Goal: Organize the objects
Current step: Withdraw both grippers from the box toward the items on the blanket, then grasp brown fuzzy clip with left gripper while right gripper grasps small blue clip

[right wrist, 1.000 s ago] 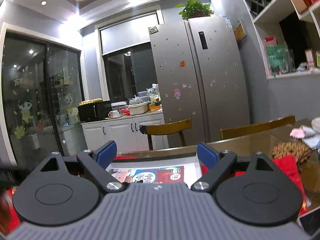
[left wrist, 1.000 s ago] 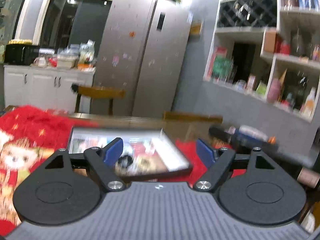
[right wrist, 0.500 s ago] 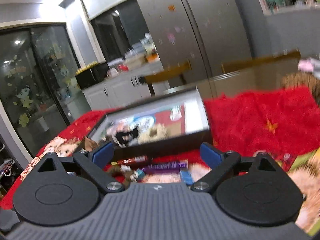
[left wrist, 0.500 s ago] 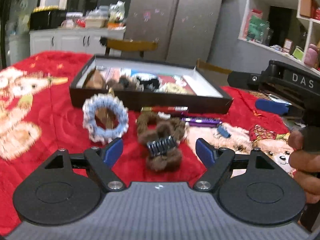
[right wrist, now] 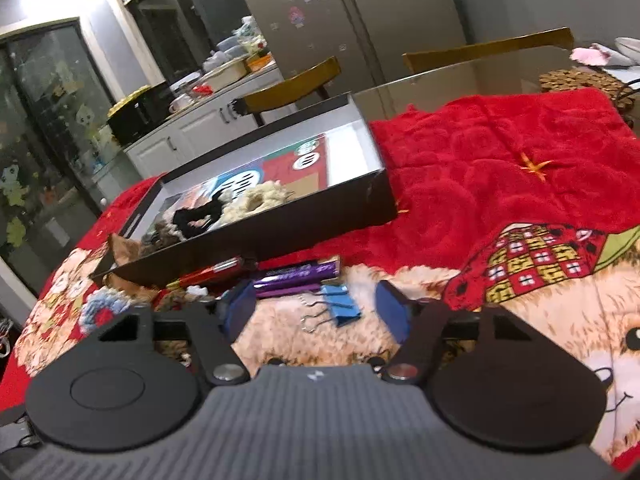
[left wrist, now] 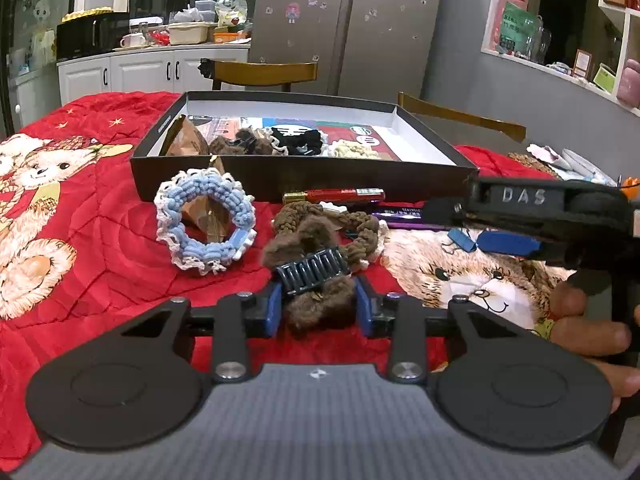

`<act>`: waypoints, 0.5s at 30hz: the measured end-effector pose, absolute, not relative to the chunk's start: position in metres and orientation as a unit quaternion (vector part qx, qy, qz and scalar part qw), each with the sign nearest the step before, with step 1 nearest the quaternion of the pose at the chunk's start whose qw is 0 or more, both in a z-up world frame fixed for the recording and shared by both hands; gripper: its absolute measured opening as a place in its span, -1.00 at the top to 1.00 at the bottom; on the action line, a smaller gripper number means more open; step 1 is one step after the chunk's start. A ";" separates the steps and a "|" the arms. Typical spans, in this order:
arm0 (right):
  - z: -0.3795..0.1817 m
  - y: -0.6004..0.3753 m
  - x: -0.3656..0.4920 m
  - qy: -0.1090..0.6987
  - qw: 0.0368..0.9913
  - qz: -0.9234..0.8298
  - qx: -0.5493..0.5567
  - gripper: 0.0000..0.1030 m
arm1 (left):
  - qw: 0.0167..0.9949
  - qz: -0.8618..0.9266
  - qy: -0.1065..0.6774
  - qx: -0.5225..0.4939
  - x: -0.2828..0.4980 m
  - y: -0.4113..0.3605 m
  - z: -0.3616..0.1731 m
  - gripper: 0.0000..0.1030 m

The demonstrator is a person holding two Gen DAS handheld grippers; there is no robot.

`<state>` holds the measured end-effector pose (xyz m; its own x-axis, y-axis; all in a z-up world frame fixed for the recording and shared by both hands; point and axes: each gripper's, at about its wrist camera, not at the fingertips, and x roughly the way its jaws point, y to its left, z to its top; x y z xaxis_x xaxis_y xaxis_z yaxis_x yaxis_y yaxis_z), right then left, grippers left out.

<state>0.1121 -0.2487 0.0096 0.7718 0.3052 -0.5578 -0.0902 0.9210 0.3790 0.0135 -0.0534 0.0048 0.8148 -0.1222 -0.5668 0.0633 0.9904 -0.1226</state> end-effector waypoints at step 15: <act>0.010 -0.216 0.105 0.309 0.948 0.063 0.031 0.45 | 0.948 -0.061 0.307 -0.048 0.017 -0.049 0.003 0.18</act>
